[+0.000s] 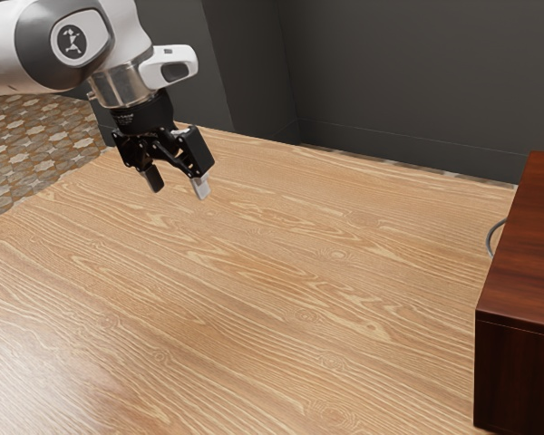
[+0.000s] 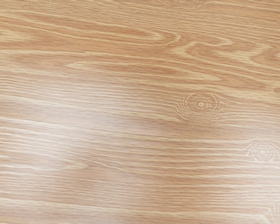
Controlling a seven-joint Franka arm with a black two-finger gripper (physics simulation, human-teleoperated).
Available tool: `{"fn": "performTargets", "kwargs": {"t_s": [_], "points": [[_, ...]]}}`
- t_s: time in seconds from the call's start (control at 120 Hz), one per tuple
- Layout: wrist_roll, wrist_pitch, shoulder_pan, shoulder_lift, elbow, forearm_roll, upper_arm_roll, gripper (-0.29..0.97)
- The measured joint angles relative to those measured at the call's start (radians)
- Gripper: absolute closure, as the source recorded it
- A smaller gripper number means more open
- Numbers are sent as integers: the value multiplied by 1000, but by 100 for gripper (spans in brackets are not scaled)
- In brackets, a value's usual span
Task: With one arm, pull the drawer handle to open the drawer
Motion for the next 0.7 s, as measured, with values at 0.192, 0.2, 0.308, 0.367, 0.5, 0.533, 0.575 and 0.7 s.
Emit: {"fn": "performTargets", "kwargs": {"t_s": [0.192,0.2,0.308,0.367,0.5,0.533,0.575,0.7], "points": [[1,-1,2,-3,5,2,-3,0],[1,-2,3,-4,13,3,-4,0],[-2,-53,23,-42,232,3,-40,0],[-11,-91,35,-71,274,4,-69,0],[-31,-159,3,-137,293,24,-86,0],[-36,-169,-4,-146,295,27,-85,0],[-41,-173,-3,-147,295,25,-87,0],[-59,-147,8,-56,289,-10,-96,0]]}}
